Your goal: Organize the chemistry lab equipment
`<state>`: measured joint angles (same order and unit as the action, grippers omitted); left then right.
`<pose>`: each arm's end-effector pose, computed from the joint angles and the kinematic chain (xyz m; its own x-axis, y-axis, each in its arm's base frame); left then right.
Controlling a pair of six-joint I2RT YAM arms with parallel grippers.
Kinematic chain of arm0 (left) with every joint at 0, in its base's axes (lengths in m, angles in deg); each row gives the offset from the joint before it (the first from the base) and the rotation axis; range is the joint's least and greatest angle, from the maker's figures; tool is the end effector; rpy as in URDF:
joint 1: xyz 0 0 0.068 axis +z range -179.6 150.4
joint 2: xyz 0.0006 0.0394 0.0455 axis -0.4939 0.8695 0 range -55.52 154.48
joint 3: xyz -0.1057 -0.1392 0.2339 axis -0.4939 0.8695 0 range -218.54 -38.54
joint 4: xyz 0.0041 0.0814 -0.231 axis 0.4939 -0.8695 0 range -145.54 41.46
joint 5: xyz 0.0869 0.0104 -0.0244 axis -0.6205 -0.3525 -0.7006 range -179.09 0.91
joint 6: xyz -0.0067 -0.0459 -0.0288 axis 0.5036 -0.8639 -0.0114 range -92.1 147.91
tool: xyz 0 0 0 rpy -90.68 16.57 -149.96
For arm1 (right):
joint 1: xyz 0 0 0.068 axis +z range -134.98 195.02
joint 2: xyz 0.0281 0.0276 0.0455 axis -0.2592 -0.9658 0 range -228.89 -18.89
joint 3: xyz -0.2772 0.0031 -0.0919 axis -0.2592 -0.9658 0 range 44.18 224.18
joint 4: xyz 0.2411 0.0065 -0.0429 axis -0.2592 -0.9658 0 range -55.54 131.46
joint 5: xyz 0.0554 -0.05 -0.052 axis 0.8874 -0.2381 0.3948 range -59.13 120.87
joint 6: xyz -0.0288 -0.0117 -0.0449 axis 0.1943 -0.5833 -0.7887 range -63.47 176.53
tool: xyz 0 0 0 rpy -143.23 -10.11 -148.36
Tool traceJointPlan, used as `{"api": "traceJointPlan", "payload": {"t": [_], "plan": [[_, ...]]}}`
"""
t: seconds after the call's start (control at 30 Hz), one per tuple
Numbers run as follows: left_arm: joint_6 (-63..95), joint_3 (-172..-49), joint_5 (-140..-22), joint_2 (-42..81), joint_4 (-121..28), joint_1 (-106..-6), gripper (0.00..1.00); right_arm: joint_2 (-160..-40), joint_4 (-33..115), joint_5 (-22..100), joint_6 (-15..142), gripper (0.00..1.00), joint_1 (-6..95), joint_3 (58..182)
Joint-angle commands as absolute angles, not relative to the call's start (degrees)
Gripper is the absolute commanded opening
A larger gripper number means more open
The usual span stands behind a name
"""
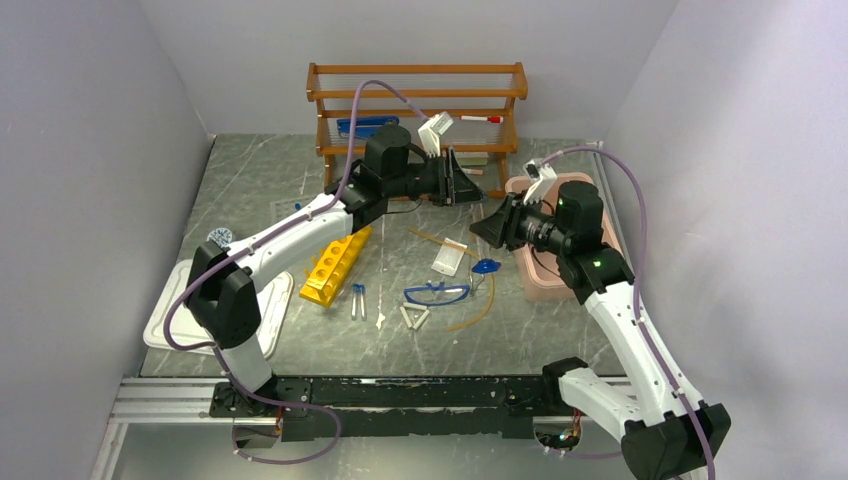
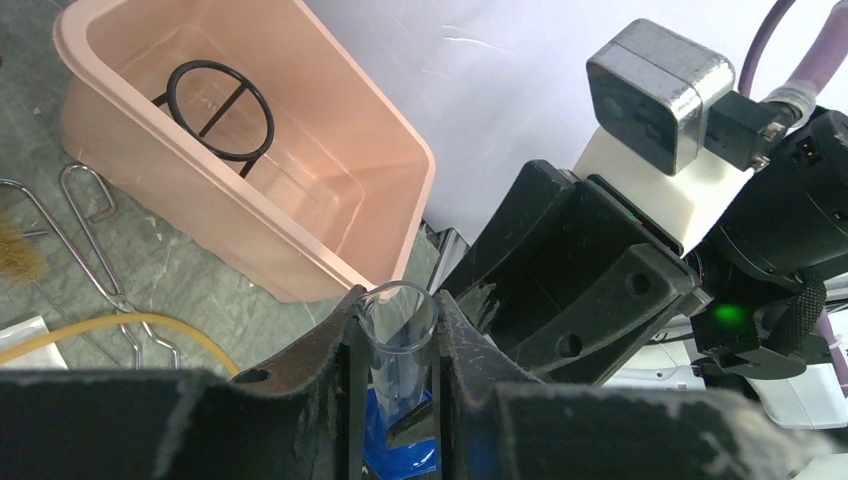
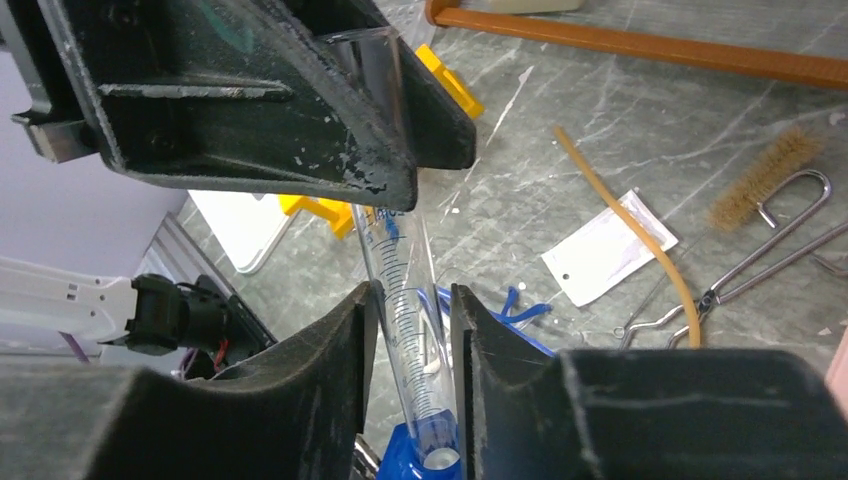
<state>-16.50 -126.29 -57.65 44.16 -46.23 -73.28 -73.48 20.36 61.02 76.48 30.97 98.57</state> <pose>0.2806 -0.2943 0.3873 -0.7590 -0.1007 -0.6433 0.6020 0.2679 -0.7522 0.1695 0.0675 0.3656 -0.5629 0.1458 -0.8135 -0.5271 0.6948 0.4893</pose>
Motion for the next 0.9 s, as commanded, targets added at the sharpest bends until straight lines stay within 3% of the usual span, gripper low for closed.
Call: {"api": "traceJointPlan", "payload": {"t": [0.0,0.1,0.2,0.43,0.53,0.7,0.87], "plan": [[-17.5,-125.8,-56.9,41.1,-44.1,-72.4,0.05,-73.1,19.9,60.2,75.4,0.32,31.8,97.7],[-18.6,-125.1,-56.8,40.6,-43.2,-71.9,0.05,-73.1,19.1,60.0,74.9,0.18,32.2,97.6],[-19.3,-124.3,-56.9,39.9,-42.7,-71.6,0.15,-72.9,19.1,58.3,74.5,0.1,32.4,98.0],[-13.5,-124.3,-60.1,36.9,-48.0,-69.2,0.74,-71.4,18.1,46.1,70.2,0.09,32.5,101.9],[-8.8,-124.2,-63.1,34.1,-52.6,-67.2,0.87,-71.7,16.8,37.8,65.9,0.09,32.5,104.4],[1.3,-125.0,-74.0,29.5,-65.5,-65.7,0.93,-72.6,15.4,21.0,60.8,0.1,32.4,106.2],[5.8,-118.8,-77.6,24.3,-67.9,-65.7,0.94,-73.3,16.8,5.9,57.1,0.1,32.4,102.9]]}}
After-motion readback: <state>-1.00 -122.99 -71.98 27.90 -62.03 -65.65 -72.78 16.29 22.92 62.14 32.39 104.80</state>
